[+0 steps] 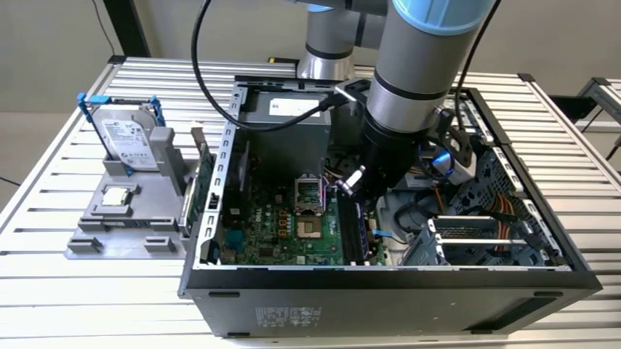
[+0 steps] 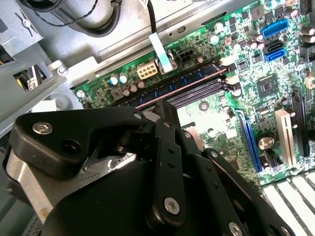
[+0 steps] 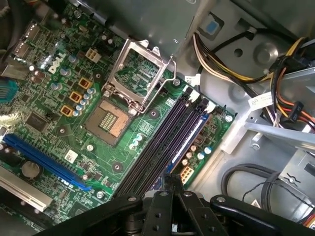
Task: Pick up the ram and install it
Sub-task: 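Press down the ram until it locks into place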
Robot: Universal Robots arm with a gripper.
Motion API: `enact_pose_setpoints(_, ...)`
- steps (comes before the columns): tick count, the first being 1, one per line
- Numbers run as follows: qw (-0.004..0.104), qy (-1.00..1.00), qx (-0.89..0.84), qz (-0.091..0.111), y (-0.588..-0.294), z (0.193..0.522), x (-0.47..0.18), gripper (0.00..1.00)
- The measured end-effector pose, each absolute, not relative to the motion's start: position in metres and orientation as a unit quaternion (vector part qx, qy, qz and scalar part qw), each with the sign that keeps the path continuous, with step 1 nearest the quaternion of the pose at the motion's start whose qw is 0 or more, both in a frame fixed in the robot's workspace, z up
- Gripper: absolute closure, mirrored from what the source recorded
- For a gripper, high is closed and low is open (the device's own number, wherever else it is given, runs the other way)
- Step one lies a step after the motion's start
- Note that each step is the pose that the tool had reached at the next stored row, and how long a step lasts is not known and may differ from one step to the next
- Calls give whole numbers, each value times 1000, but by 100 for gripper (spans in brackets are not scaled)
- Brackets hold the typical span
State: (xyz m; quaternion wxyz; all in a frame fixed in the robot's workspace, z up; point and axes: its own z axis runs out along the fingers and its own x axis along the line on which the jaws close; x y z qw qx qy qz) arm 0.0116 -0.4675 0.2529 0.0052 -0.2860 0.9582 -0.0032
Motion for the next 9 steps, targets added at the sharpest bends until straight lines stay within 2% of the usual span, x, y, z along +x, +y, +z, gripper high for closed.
enact_pose_setpoints(9, 5, 946, -324, -3, -467, 253, 12, 100)
